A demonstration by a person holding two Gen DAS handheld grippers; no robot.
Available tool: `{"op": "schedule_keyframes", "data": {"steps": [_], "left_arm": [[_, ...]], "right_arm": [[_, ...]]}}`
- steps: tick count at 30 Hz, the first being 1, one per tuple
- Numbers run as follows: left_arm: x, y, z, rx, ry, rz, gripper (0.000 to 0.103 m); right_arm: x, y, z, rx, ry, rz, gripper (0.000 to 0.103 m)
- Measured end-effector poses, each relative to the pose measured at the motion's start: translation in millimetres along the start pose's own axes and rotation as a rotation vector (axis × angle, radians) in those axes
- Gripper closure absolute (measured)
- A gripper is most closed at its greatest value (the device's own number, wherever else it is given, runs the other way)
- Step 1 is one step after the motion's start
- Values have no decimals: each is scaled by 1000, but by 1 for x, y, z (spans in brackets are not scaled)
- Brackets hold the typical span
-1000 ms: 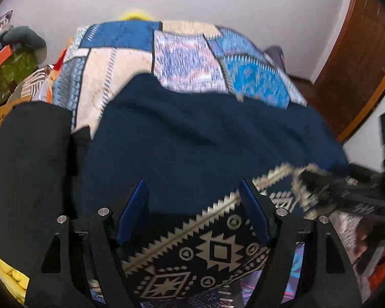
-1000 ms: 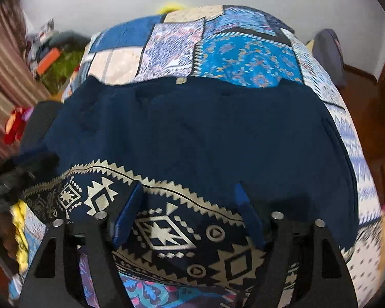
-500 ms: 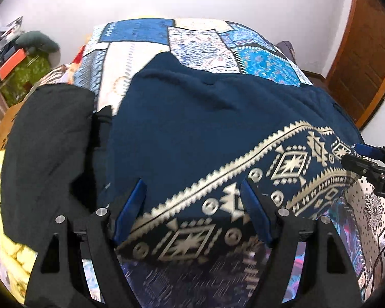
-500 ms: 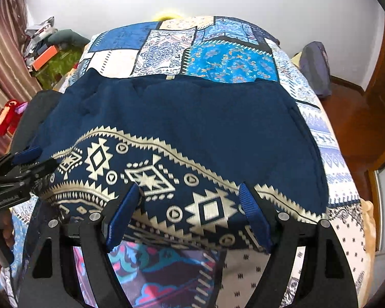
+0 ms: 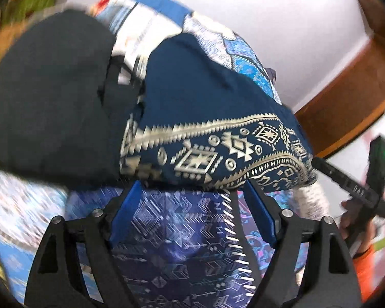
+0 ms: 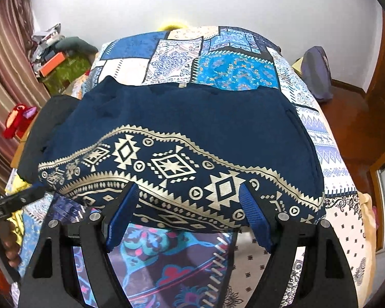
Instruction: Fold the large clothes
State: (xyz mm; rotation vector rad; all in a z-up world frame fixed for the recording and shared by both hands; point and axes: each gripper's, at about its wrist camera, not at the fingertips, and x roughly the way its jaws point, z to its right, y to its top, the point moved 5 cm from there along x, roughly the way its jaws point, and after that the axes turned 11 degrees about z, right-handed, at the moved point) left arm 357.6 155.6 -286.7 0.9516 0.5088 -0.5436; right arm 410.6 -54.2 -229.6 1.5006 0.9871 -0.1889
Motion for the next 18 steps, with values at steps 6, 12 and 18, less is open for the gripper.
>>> {"op": "schedule_keyframes", "data": {"steps": [6,12,18], "left_arm": [[27,-1,0,-164,-123,-44,22],[54,16,-6,-306,-151,27,22],[72,29,-8,-398,-93,105,34]], "right_arm": [[3,-2,-3,-16,-6,-4,26],[5,-4,-1,-13,-12,-8,26],[6,-7,7,2,-28,-18,26]]}}
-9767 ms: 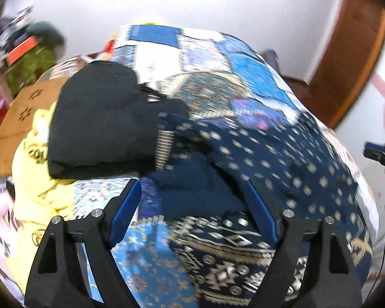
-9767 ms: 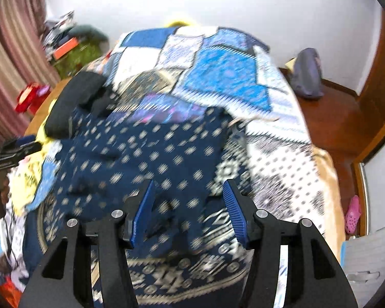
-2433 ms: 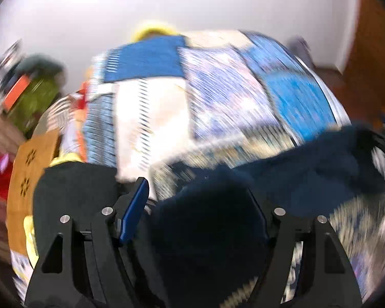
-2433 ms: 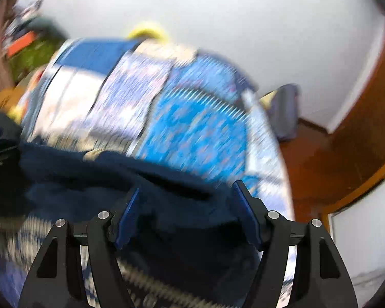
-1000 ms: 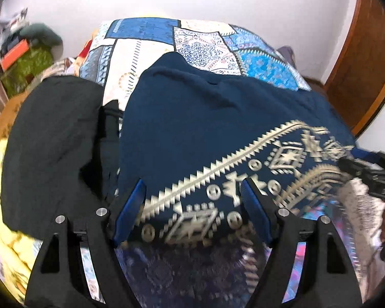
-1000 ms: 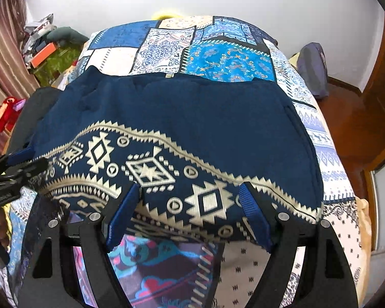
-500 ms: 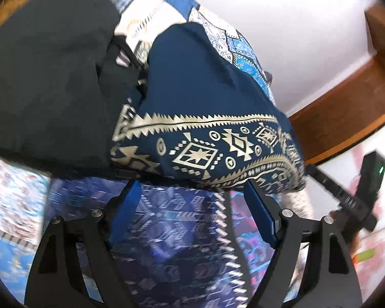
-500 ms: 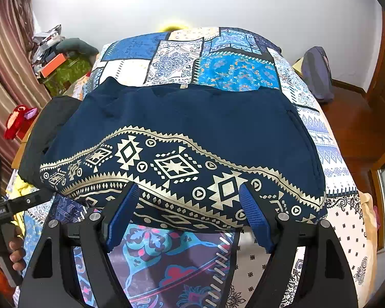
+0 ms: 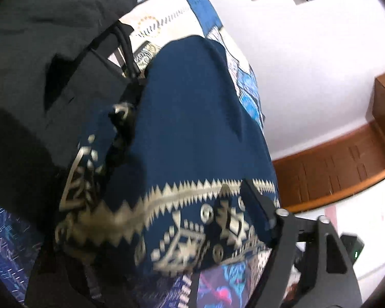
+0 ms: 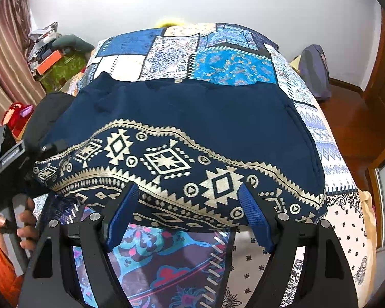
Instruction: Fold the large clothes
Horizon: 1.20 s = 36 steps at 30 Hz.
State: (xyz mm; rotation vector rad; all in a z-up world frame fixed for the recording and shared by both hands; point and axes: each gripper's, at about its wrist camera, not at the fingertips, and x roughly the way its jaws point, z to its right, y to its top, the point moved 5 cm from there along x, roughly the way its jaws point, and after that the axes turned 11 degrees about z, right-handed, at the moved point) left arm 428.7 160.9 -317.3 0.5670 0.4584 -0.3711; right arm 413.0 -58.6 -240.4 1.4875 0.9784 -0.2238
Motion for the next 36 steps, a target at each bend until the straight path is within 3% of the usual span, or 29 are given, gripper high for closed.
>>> {"op": "schedule_keyframes", "data": {"steps": [2,4,8,10,12,14,17,21,25,29,33,36], "left_arm": [[4,4,-6,-19,81,25,48],[9,5,-3,-11,140,38,55],[6,5,23,54,221,79,86],[4,7,40,126,256,94,90],[-2,12,65,248,266,109,92],[-13,23,90,353,226,117,92],[-39,47,114,404,150,133,92],[-87,71,126,454,126,207,92],[-124,93,124,498,137,274,93],[-148,94,128,604,180,332,92],[-136,83,123,672,211,271,92],[-116,74,118,686,242,234,92]], "right_arm": [[-2,-1,3,6,-9,-9,26],[-5,-1,6,8,-18,-10,26],[-16,2,10,-15,-53,-8,26],[-20,5,12,-26,-73,-6,26],[-29,11,11,-45,-92,6,26],[-34,18,7,-62,-97,15,26],[-42,35,-4,-78,-80,32,26],[-35,53,-34,-128,-49,56,26],[-9,54,-74,-123,51,20,26],[28,38,-119,-121,148,-40,26],[72,3,-141,-75,242,-178,25],[76,-2,-138,-76,244,-179,24]]}}
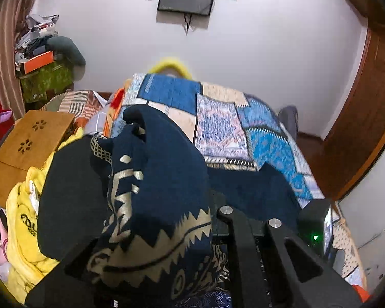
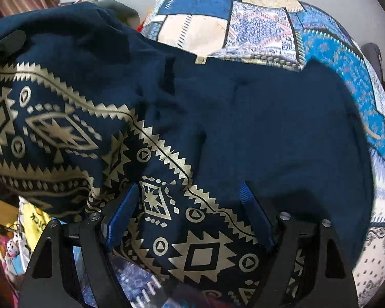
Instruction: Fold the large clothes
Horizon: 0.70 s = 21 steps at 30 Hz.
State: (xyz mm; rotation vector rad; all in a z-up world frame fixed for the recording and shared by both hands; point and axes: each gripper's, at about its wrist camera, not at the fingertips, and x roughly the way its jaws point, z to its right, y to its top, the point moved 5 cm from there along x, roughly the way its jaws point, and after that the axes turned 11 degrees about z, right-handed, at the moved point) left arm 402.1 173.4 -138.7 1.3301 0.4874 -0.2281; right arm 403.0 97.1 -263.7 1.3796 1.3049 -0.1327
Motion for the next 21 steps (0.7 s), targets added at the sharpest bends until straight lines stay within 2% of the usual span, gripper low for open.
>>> {"op": "schedule_keyframes", "data": {"steps": [3,5,8,10,16,19,21], "left_arm": [[0,0,12,1,-11,9,92],[4,6,25,-17,-29,13,92],[6,11,52,-8,-40,26,92],[10,11,73,14,-53,30,92],[15,-10,151,161,-136,28,92],[25,-37,185,215,-220,-48,91],[37,-62,198,215,-284,-154,89]], "right_arm": [[-21,1,8,10,19,10,25],[-37,2,13,23,1,36,25],[-68,-3,40,47,-60,82,25],[-89,-10,64,68,-133,111,25],[-118,-37,118,114,-266,117,25],[-124,-53,144,150,-318,94,25],[-127,-60,158,175,-341,84,25]]}}
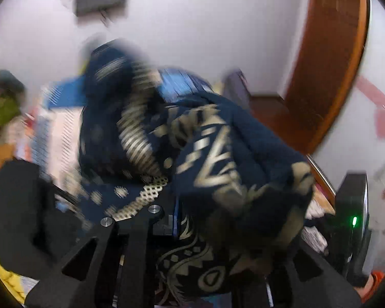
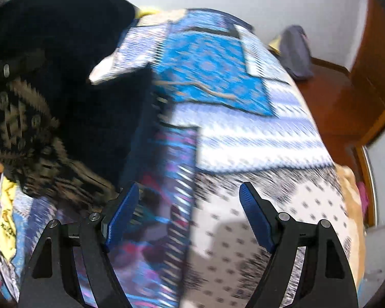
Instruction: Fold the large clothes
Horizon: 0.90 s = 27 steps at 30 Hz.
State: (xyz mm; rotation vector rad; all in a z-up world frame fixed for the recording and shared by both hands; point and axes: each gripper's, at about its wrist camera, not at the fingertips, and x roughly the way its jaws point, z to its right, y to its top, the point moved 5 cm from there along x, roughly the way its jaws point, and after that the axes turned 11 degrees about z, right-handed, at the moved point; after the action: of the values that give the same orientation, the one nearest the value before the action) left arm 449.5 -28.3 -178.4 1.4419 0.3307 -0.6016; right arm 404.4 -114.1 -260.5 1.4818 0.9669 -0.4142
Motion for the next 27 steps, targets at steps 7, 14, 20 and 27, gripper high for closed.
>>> {"op": "schedule_keyframes", "data": {"steps": [7,14,20,27], "left_arm": [[36,-55,14,52,-109,-213,85],[-20,-47,31,148,-203,-156,53],[-78,-22,13,286,-113,25,33],[-68,-3,-58,183,36,28,29]], "right_arm": [[-19,-6,38,60,-35,6,25],[-47,16,30,22,-20,95,25],[-79,47,-2,-52,13,229,25],[-66,74,-52,-100,99,245,25]]}}
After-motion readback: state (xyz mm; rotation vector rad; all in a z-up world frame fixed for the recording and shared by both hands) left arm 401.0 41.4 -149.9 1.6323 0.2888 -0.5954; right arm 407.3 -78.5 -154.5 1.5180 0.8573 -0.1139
